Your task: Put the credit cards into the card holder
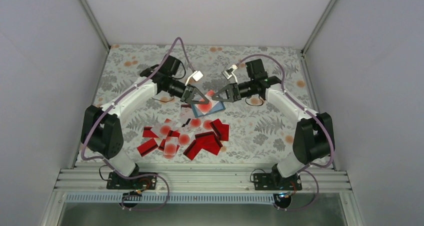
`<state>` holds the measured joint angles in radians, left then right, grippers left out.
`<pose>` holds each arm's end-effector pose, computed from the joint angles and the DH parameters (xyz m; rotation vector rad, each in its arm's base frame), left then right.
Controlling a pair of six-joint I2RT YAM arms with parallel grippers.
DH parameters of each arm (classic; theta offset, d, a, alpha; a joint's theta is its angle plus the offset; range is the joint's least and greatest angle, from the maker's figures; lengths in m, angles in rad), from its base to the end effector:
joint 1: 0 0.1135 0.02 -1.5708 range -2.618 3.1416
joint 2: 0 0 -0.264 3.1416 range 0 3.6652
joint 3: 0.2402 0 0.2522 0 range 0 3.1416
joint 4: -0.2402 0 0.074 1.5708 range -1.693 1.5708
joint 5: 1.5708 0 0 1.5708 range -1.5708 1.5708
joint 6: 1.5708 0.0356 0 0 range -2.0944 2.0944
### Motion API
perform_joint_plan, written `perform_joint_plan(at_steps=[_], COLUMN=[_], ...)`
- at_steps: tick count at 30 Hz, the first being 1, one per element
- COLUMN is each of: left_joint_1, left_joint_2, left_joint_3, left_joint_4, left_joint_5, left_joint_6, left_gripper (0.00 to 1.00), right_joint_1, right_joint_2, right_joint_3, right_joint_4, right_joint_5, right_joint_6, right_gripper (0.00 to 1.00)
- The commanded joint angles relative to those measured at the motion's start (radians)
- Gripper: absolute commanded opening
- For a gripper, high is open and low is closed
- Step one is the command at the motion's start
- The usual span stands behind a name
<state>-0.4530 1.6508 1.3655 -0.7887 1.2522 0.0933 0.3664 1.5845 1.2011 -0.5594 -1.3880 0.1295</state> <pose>0.2852 -0.1764 0.2904 1.0398 2.1278 -1.7631 0.2867 0.1475 0.2764 -0.8447 2.1005 1.9372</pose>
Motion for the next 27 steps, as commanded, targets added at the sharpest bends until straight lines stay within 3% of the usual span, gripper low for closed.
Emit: perform_joint_plan(at_steps=[1,5,7,10,16,27], left_joint_1=[-0.001,-0.003,-0.003,-0.003,-0.001,0.037], left_joint_2=[-0.063,-0.081,-0.08,-0.063,0.031,0.151], left_joint_3=[-0.059,-0.148,-0.185,-0.245,-0.204,-0.185], left_joint_4=[0.232,0.397,0.425,0.467,0.467,0.473], left_joint_5=[-0.08,-0.289,-0.449,-0.582,-0.646,-0.588], left_joint_6=[-0.206,-0.45,-0.557,-0.693,-0.777,-0.788], left_gripper=[0.02,0.02,0.02,0.02,0.02,0.02], right_joint_1=[0.003,-0.028,-0.046,-0.063,-0.073,-0.073], right_joint_2=[-0.038,-0.055,-0.061,-0.039,0.059,0.239], right_joint_3=[0.023,-0.016,-0.046,-0.065,-0.059,0.071], right_joint_4=[0.123,0.195,0.213,0.19,0.176,0.189], right_joint_5=[0.182,0.426,0.533,0.685,0.719,0.67], right_joint_6=[0.138,0.257,0.318,0.38,0.428,0.401], right_gripper=[0.69,0.68,0.67,0.61,0.55,0.56])
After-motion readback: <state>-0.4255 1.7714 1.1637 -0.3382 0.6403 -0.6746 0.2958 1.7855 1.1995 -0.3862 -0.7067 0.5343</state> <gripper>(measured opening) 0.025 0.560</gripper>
